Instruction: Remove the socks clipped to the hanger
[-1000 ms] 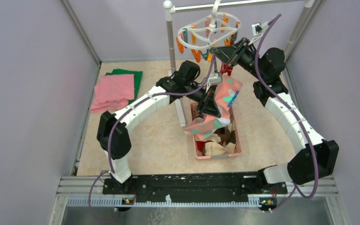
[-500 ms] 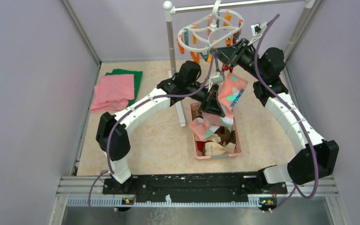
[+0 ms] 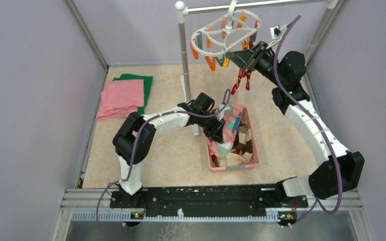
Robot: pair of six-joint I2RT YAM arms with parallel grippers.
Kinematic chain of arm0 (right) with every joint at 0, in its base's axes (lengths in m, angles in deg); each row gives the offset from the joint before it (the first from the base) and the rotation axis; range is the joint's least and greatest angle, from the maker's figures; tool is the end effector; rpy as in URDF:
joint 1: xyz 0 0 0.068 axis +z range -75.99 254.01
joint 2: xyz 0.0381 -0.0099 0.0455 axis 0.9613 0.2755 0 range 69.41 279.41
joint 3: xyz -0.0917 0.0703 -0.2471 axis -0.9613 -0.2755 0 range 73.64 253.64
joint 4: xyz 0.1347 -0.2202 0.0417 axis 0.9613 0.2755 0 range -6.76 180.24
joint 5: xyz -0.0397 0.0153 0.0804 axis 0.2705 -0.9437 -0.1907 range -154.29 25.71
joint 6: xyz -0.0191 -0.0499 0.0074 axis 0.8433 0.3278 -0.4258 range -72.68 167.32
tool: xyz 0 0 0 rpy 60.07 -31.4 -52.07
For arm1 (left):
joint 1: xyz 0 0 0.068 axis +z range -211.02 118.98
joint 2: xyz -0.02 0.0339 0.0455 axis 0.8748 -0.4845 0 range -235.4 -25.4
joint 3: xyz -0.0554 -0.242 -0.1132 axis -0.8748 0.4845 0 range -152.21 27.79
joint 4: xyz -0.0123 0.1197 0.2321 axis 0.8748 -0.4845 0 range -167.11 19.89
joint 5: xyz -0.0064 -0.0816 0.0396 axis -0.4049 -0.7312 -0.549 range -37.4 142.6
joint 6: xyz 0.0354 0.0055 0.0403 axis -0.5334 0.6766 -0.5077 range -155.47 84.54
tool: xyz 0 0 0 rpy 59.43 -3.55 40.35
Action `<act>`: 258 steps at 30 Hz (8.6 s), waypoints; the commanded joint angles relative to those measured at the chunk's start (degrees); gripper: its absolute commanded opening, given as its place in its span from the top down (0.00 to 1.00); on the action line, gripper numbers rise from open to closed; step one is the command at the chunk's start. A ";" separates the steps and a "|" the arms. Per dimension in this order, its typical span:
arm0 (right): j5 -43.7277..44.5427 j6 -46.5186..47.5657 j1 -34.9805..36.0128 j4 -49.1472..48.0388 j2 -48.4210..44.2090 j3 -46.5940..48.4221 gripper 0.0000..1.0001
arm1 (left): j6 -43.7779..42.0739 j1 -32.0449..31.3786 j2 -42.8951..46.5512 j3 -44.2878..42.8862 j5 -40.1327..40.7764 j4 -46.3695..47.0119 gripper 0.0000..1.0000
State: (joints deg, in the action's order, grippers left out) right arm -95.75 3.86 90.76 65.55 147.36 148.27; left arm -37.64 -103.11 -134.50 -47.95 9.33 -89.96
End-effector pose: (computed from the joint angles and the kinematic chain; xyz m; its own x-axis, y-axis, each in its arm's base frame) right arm 0.2955 0.1083 0.4432 -0.3296 0.5136 -0.7922 -0.6933 0.4378 0.5724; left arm 0.2833 -0.2889 0.1984 -0.5637 0.5466 -0.6193 0.8147 0.2445 -0.5258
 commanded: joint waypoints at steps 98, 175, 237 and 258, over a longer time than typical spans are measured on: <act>21.79 24.84 -7.52 13.66 -26.70 -15.70 1.00 | -6.79 9.40 25.57 -4.83 -25.45 -11.89 0.01; 9.09 8.05 5.44 7.34 -5.32 1.56 0.31 | 14.88 13.41 15.15 -16.95 -22.27 13.12 1.00; 36.37 21.57 6.15 6.35 -18.40 -22.23 0.17 | -6.80 5.34 14.42 -5.91 -15.96 -5.91 0.01; 30.88 25.39 5.24 -8.62 -10.32 -19.80 1.00 | 2.08 12.47 20.77 -7.11 -17.08 -1.73 0.01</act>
State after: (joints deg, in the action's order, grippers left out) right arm -61.61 31.59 96.33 60.45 143.88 128.77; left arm -37.53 -90.54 -116.01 -52.15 -9.14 -96.70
